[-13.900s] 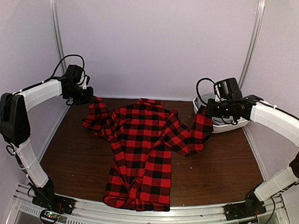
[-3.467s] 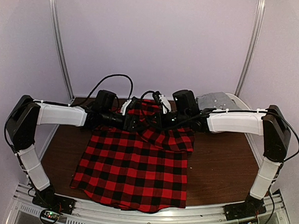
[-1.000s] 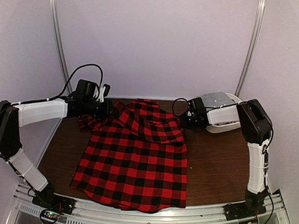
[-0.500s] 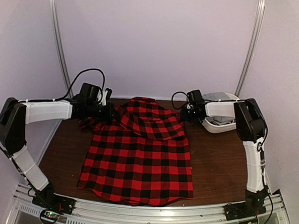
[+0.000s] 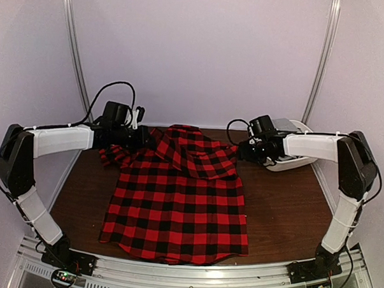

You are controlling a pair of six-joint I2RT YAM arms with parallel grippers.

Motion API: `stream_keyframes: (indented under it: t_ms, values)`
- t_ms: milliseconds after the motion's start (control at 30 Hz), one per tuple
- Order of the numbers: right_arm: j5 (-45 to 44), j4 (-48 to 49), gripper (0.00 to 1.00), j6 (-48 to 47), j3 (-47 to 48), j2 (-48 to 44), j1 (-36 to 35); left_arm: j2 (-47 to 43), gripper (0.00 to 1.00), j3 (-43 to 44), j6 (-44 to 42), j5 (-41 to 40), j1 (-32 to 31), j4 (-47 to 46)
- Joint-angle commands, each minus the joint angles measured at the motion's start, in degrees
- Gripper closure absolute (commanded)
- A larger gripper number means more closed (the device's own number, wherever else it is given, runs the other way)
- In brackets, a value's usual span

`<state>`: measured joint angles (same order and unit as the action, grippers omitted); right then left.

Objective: Fold and stack the long sleeve shirts
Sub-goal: Adjust the flattened shirt at the center of the board, then pick up the corner of the shirt from the corner of the board.

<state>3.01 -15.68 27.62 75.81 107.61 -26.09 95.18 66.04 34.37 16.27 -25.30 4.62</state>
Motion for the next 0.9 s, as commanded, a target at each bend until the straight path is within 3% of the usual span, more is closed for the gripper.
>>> stream_keyframes:
  t_ms: [0, 300, 533, 867]
  values:
    - [-1.6, 0.2, 0.43, 3.9, -11.4, -7.9, -4.9, 0.9, 1.0, 2.5, -1.3, -0.2, -0.2, -2.2]
    - [-3.7, -2.7, 0.43, 13.4, -27.4, -23.5, -15.3, 1.2, 1.0, 2.4, -1.5, 0.7, -0.2, -2.7]
    - [-4.7, -7.8, 0.43, 24.5, -35.1, -30.6, -26.3, 1.3, 1.0, 1.9, -1.2, 1.3, -0.2, -3.4]
    - [-4.4, -15.0, 0.46, 39.2, -37.5, -31.9, -42.3, 1.6, 1.0, 1.9, -0.8, 2.5, -0.2, -3.8]
